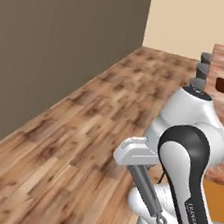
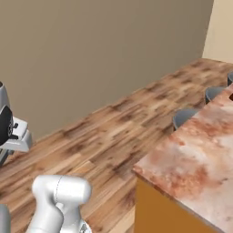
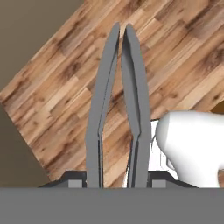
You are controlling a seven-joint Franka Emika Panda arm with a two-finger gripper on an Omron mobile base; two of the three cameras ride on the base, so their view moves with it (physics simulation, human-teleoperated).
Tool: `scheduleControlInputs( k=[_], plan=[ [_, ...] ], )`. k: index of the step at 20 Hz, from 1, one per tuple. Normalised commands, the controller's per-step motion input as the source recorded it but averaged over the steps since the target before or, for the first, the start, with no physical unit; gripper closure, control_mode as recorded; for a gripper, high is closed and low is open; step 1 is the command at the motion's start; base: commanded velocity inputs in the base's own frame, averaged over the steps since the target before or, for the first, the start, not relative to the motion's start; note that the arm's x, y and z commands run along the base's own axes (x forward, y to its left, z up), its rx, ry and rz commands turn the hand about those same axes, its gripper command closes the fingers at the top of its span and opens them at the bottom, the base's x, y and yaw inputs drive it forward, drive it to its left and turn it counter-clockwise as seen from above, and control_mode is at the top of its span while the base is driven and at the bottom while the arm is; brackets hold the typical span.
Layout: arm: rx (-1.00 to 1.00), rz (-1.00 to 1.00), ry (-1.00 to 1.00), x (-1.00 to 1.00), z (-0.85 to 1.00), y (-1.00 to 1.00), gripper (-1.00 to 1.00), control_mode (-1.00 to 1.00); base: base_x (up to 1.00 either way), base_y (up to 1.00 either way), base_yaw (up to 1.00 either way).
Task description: Take the tongs from the drawer on the left and place them on the dining counter next to the tray containing the hot dog.
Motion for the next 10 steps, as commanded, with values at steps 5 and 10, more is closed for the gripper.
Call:
scheduleControlInputs(
  k=[5, 10],
  plan=[
    [0.00, 0.00, 0.00, 0.00, 0.00, 0.00, 1.00, 1.00, 1.00, 0.97, -0.65],
    [0.00, 0.00, 0.00, 0.00, 0.00, 0.00, 1.00, 1.00, 1.00, 0.95, -0.64]
  ],
)
